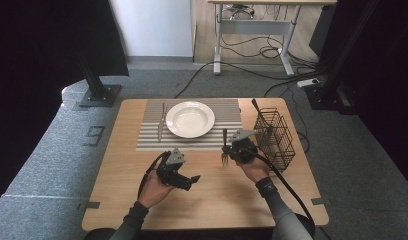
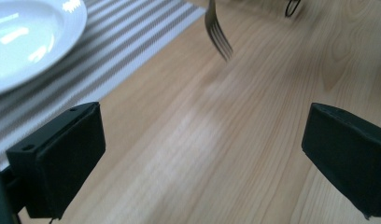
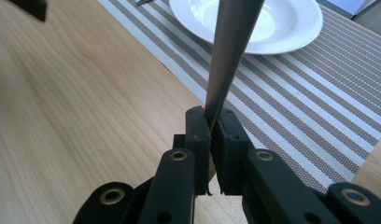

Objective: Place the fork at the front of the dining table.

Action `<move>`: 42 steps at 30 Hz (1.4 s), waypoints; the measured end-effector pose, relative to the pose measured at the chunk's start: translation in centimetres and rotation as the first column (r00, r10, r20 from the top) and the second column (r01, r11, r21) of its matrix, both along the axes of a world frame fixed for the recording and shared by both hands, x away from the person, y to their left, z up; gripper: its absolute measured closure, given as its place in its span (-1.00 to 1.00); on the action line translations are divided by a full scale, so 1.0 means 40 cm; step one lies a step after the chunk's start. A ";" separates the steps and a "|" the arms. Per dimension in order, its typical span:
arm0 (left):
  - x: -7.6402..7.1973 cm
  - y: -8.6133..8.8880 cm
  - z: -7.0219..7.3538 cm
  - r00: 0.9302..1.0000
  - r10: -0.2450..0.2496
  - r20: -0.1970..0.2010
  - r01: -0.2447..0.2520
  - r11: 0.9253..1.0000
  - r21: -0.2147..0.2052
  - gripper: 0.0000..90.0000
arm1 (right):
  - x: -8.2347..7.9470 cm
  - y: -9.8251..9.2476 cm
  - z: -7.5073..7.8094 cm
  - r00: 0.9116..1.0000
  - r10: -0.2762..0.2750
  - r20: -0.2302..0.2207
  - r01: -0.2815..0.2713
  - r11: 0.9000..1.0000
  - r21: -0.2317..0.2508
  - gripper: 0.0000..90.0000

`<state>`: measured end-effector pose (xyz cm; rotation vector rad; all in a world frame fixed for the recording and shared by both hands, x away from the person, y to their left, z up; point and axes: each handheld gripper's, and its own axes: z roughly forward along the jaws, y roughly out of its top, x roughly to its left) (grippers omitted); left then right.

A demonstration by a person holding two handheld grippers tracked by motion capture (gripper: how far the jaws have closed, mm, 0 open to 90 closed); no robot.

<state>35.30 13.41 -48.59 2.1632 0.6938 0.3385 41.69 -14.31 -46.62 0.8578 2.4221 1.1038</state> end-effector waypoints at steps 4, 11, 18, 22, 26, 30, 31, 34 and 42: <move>-0.019 0.023 -0.040 1.000 0.020 -0.014 -0.020 1.000 0.005 -1.00 | 0.018 -0.007 -0.004 1.000 -0.020 -0.006 0.020 1.000 -0.006 0.87; -0.041 0.065 -0.109 0.997 0.060 -0.043 -0.057 0.997 0.056 -1.00 | 0.046 -0.016 -0.002 0.999 -0.040 0.004 0.040 0.999 -0.010 0.87; -0.042 0.074 -0.150 0.996 0.064 -0.059 -0.058 0.993 0.106 -1.00 | 0.096 -0.026 0.008 0.996 -0.084 0.005 0.084 0.996 -0.012 0.87; -0.040 0.068 -0.156 0.996 0.054 -0.077 -0.044 0.991 0.127 -1.00 | 0.132 -0.029 0.013 0.994 -0.112 -0.006 0.112 0.994 -0.007 0.87; -0.039 0.065 -0.157 0.995 0.051 -0.083 -0.039 0.989 0.140 -1.00 | 0.162 -0.018 0.009 0.991 -0.134 -0.011 0.134 0.991 -0.022 0.87; -0.038 0.066 -0.158 0.995 0.050 -0.089 -0.037 0.990 0.138 -0.99 | 0.187 -0.002 -0.003 0.989 -0.147 -0.028 0.146 0.989 -0.035 0.87; -0.038 0.067 -0.158 0.995 0.049 -0.090 -0.036 0.990 0.136 -0.99 | 0.194 0.003 -0.006 0.988 -0.152 -0.031 0.150 0.988 -0.037 0.88; -0.038 0.067 -0.157 0.995 0.046 -0.093 -0.033 0.990 0.134 -0.97 | 0.214 0.013 -0.018 0.986 -0.161 -0.039 0.159 0.986 -0.057 0.88; -0.037 0.068 -0.158 0.994 0.038 -0.101 -0.026 0.992 0.124 -0.93 | 0.258 0.022 -0.040 0.978 -0.203 -0.057 0.198 0.977 -0.076 0.90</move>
